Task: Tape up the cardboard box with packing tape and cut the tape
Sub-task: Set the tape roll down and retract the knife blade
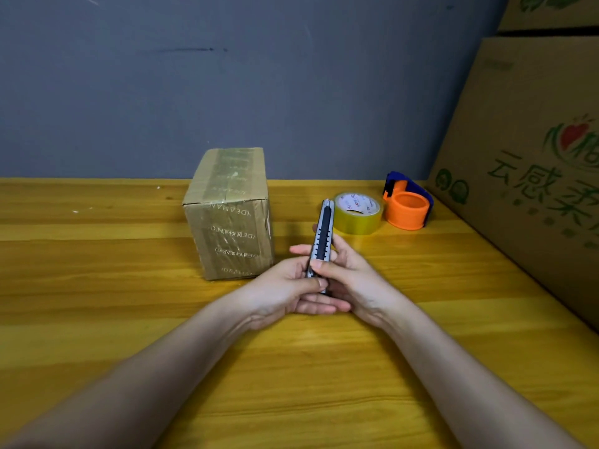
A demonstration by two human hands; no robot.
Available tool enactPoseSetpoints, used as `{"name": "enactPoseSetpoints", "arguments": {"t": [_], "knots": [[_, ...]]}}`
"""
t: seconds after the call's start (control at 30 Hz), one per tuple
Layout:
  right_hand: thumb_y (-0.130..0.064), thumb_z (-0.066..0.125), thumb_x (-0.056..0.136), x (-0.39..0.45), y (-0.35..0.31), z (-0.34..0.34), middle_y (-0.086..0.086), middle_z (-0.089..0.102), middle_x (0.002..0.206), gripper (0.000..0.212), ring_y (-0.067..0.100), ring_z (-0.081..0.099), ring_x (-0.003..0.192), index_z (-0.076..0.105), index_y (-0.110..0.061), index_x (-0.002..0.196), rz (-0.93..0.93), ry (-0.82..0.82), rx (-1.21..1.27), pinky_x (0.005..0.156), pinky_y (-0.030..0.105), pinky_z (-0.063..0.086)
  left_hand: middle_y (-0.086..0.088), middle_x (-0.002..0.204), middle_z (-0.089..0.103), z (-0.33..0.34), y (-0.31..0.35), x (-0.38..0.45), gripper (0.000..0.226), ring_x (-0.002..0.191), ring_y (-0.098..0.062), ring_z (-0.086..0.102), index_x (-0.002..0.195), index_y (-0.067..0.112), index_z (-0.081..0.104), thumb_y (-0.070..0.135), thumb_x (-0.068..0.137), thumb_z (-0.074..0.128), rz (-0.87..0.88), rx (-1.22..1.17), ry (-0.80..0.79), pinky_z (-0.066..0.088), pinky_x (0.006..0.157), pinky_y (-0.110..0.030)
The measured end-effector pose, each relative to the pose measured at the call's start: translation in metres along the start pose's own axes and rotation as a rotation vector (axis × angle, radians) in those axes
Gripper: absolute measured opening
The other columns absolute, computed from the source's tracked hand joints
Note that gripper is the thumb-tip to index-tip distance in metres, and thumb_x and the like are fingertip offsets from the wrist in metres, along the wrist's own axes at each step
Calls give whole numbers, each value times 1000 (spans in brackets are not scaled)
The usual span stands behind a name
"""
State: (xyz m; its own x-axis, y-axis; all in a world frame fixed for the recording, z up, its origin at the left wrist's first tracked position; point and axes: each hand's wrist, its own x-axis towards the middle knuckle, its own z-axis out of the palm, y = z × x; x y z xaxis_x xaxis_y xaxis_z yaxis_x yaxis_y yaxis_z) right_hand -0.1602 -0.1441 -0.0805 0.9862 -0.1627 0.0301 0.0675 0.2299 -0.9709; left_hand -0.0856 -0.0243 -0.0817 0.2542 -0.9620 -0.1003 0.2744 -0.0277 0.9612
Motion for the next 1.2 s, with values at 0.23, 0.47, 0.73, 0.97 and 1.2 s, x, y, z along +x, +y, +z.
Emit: {"name": "enactPoseSetpoints", "arguments": {"t": [0.23, 0.47, 0.73, 0.97, 1.2], "knots": [[-4, 52, 92, -1, 1, -4, 5, 68, 118, 39, 14, 70, 91, 52, -16, 129, 25, 34, 1, 75, 28, 60, -4, 97, 75, -2, 0, -2, 30, 84, -17, 73, 113, 19, 57, -1, 96, 42, 19, -40, -19, 58, 67, -19], [-15, 52, 94, 0, 3, -6, 8, 71, 110, 32, 14, 69, 92, 55, -13, 126, -43, 187, -33, 78, 25, 58, -18, 101, 71, -2, 2, -1, 27, 85, -28, 73, 118, 10, 56, 18, 97, 41, 16, -193, 36, 60, 70, -30], [-11, 51, 94, 2, 4, -7, 9, 72, 106, 31, 13, 71, 92, 52, -12, 126, -70, 154, -4, 77, 23, 57, -11, 92, 75, -3, -8, 2, 28, 84, -19, 73, 122, 11, 53, 5, 97, 42, 75, -25, 63, 59, 69, -23], [-10, 55, 93, 5, 11, -3, -2, 64, 102, 33, 8, 65, 88, 54, -12, 126, -165, 314, -185, 72, 16, 53, -4, 80, 74, -2, -14, 8, 26, 74, -18, 74, 119, 9, 45, 1, 95, 45, 211, 48, 244, 60, 64, -25], [-6, 62, 88, 5, 14, -5, -1, 63, 99, 41, 16, 60, 98, 55, -13, 128, -258, 495, -437, 89, 24, 48, -9, 87, 67, 9, -17, 20, 31, 65, -16, 67, 111, 11, 47, 0, 86, 61, 206, 434, 476, 56, 53, -23]]}}
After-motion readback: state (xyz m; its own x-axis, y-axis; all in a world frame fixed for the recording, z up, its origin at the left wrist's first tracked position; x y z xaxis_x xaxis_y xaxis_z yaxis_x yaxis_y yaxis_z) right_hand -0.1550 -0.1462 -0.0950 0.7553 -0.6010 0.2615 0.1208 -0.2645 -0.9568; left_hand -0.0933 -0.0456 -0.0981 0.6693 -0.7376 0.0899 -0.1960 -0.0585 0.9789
